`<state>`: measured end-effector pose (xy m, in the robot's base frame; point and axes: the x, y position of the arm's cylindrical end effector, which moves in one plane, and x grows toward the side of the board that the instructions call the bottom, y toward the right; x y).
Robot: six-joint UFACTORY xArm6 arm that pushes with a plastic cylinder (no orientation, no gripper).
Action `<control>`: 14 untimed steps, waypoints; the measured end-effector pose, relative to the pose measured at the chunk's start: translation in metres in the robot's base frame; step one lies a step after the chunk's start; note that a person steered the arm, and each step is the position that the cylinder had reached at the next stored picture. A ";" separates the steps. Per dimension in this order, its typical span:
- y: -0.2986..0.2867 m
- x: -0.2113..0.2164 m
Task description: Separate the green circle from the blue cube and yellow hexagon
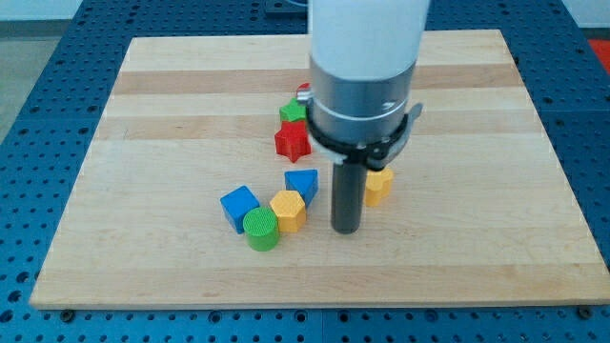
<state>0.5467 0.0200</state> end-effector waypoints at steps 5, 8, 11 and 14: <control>-0.088 0.016; -0.127 0.009; -0.179 0.027; -0.206 0.005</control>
<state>0.5520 -0.1856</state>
